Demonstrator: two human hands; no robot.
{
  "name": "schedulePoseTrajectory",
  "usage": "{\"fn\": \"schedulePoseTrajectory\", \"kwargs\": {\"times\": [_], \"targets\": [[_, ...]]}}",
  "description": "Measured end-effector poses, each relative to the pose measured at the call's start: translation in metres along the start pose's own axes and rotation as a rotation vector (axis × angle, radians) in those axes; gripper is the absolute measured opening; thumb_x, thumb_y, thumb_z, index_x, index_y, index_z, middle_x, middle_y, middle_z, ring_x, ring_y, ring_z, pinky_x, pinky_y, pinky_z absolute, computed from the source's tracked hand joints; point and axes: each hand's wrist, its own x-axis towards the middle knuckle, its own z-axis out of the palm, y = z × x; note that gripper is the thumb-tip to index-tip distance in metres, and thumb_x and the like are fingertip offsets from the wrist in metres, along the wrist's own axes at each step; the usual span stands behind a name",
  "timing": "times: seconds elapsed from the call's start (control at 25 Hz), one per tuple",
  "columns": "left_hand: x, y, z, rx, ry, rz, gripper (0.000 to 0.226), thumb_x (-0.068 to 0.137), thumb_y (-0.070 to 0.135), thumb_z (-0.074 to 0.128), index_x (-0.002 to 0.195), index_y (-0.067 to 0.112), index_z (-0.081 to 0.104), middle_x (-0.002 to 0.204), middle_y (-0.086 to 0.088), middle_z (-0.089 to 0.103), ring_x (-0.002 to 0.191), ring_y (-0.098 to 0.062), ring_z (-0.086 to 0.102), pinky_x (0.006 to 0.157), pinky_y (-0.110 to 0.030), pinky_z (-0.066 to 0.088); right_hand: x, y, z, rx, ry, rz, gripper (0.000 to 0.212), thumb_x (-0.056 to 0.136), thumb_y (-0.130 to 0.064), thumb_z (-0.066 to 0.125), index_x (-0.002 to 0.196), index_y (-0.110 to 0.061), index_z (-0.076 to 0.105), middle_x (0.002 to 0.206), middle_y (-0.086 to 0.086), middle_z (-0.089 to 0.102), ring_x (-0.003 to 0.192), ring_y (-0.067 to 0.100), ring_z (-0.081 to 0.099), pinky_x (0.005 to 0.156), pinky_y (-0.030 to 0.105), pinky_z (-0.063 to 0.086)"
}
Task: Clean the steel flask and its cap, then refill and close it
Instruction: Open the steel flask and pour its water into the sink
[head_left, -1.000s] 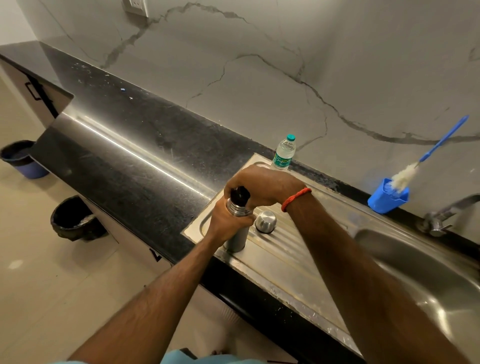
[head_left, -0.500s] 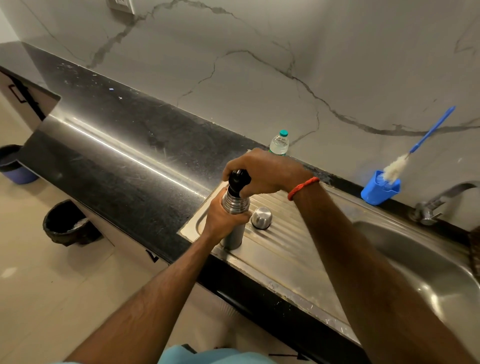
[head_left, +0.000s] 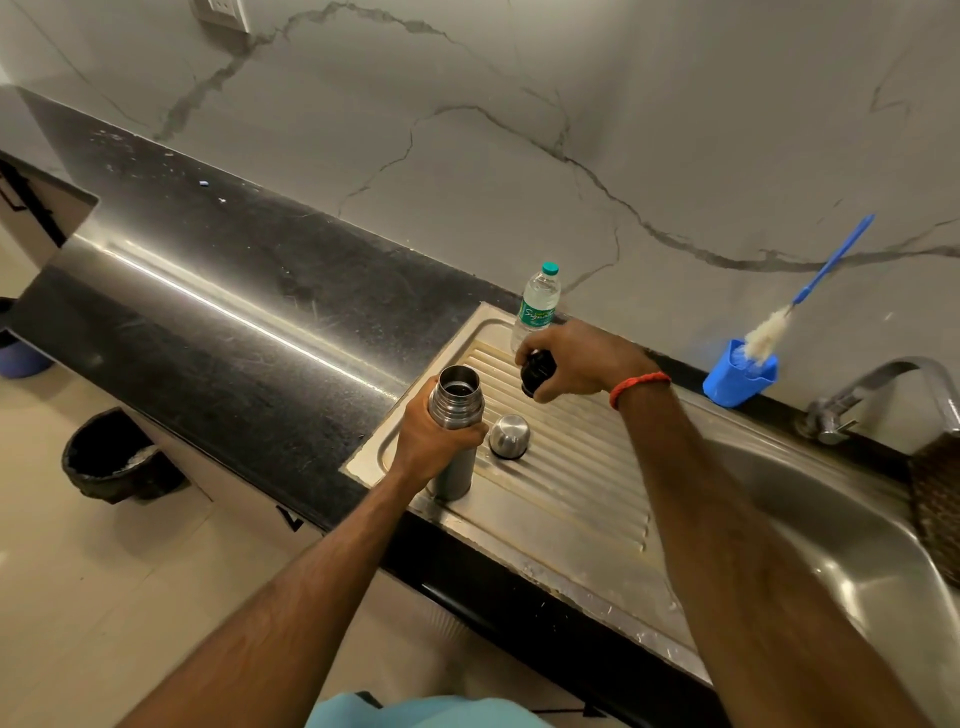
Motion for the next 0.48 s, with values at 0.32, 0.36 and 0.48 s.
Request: {"fn": "schedulePoseTrajectory", "kwargs": {"times": [0.32, 0.36, 0.48], "targets": [[0.001, 0.000, 0.001, 0.014, 0.008, 0.015, 0.059, 0.067, 0.003, 0.090, 0.110, 0.031, 0.060, 0.104, 0.002, 0.071, 0.094, -0.005, 0.069, 0.075, -0.020, 0.057, 0.001, 0.040, 0.084, 0.003, -0.074, 0.201, 0.055, 0.071, -0.035, 0.086, 0.120, -0.038, 0.062, 0.124, -0.003, 0.063, 0.109, 0.023, 0.061, 0.091, 0.043, 0.054], [0.001, -0.002, 0.001, 0.020, 0.007, 0.013, 0.059, 0.067, 0.003, 0.089, 0.109, 0.031, 0.060, 0.104, 0.002, 0.071, 0.094, -0.005, 0.069, 0.075, -0.020, 0.057, 0.000, 0.043, 0.095, 0.017, -0.087, 0.202, 0.056, 0.070, -0.033, 0.087, 0.120, -0.038, 0.062, 0.124, -0.004, 0.063, 0.109, 0.022, 0.061, 0.091, 0.043, 0.054], [0.002, -0.005, 0.001, 0.038, 0.019, 0.009, 0.058, 0.066, 0.005, 0.091, 0.110, 0.027, 0.061, 0.103, 0.002, 0.072, 0.092, -0.006, 0.070, 0.075, -0.022, 0.057, -0.002, 0.048, 0.122, 0.030, -0.078, 0.223, 0.059, 0.070, -0.030, 0.085, 0.122, -0.039, 0.060, 0.125, -0.003, 0.064, 0.110, 0.023, 0.062, 0.091, 0.041, 0.053]]}}
